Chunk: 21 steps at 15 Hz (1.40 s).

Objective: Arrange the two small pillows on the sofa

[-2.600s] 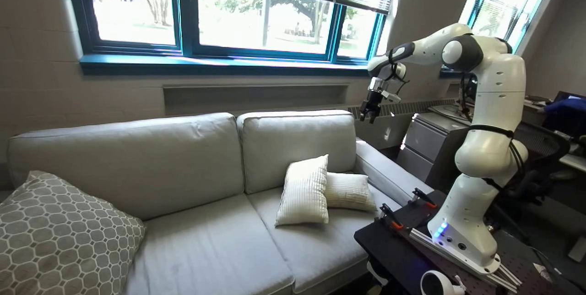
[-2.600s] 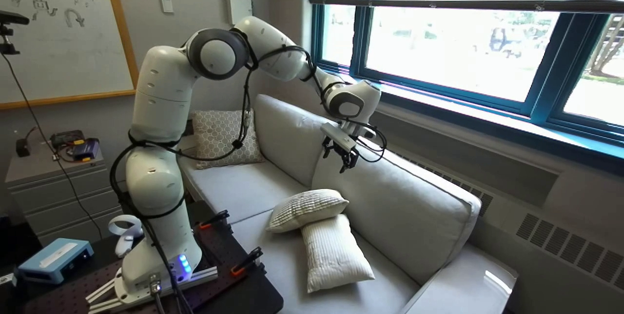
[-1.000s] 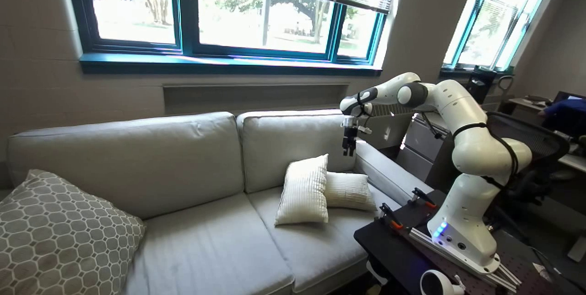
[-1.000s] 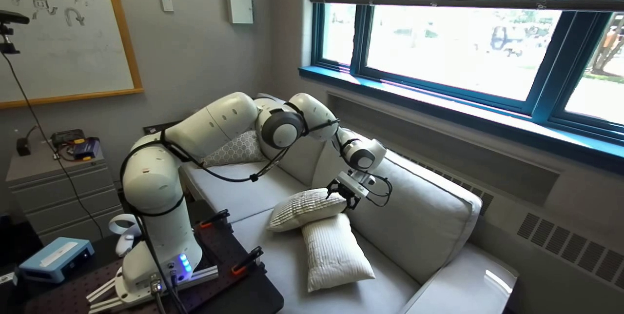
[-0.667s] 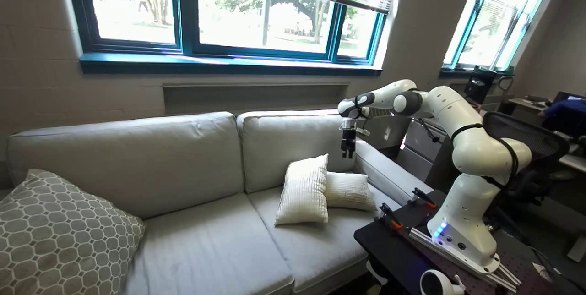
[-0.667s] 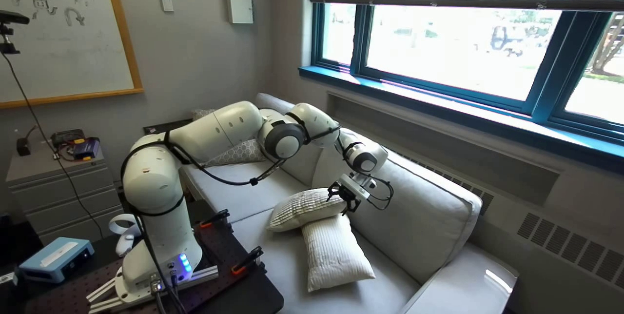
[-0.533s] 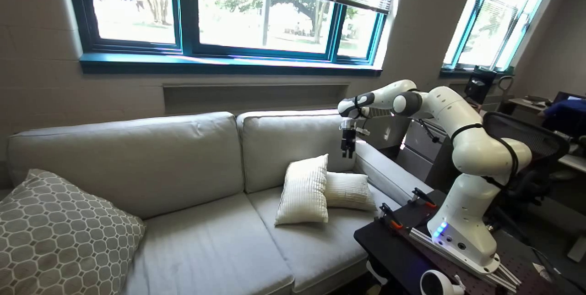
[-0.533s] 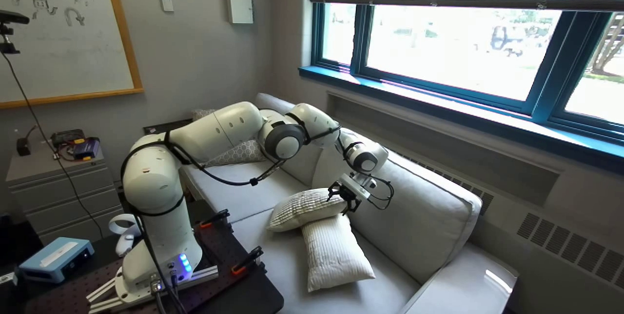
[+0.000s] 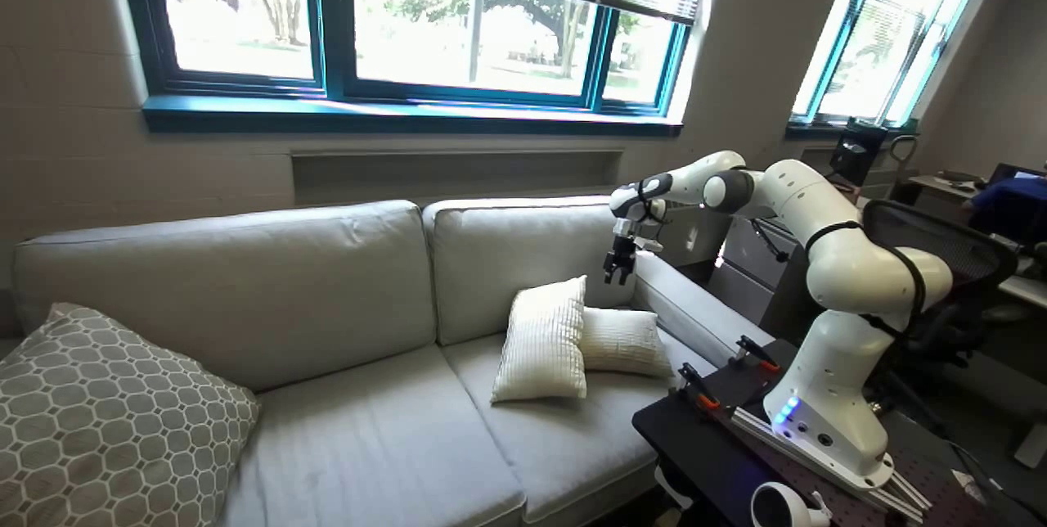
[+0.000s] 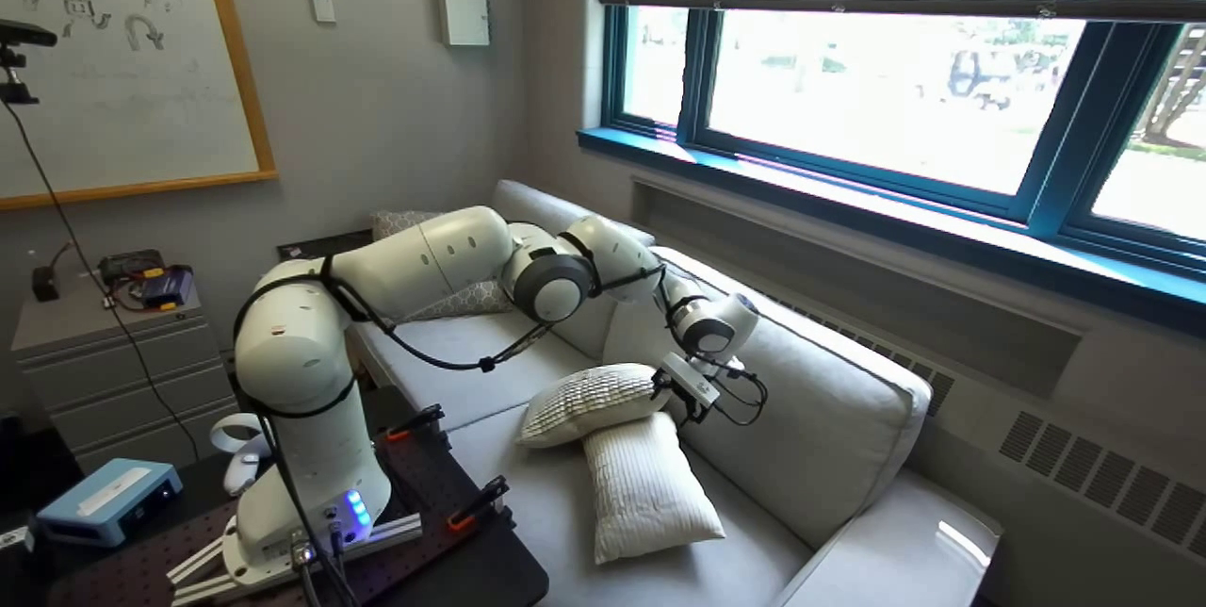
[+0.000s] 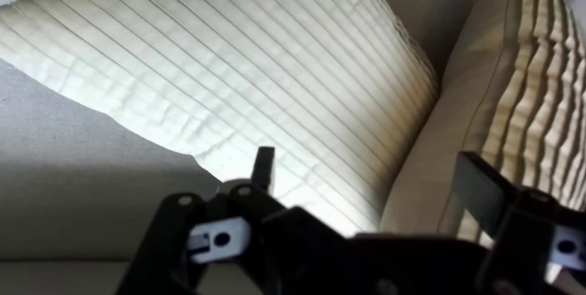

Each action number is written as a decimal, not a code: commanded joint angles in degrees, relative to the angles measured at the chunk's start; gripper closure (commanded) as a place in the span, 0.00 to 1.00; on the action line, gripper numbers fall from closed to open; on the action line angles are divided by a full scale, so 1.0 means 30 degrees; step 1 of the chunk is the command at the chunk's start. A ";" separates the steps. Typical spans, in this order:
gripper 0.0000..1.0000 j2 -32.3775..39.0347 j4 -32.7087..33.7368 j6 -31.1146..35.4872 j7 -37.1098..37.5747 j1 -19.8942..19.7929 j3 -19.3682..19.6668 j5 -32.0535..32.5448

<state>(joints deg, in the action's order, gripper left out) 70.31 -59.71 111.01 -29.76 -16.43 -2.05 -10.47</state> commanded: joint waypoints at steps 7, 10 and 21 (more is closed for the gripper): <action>0.00 0.6910 0.5931 0.0470 0.2997 -0.0707 0.0125 -0.0403; 0.00 0.5156 0.2954 0.1671 0.2504 -0.0865 -0.0181 0.0015; 0.00 0.4604 0.3342 0.2706 0.3793 0.1414 0.1753 0.2368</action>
<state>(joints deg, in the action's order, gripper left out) 84.12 -50.94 118.22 -22.01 -15.19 1.10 -8.26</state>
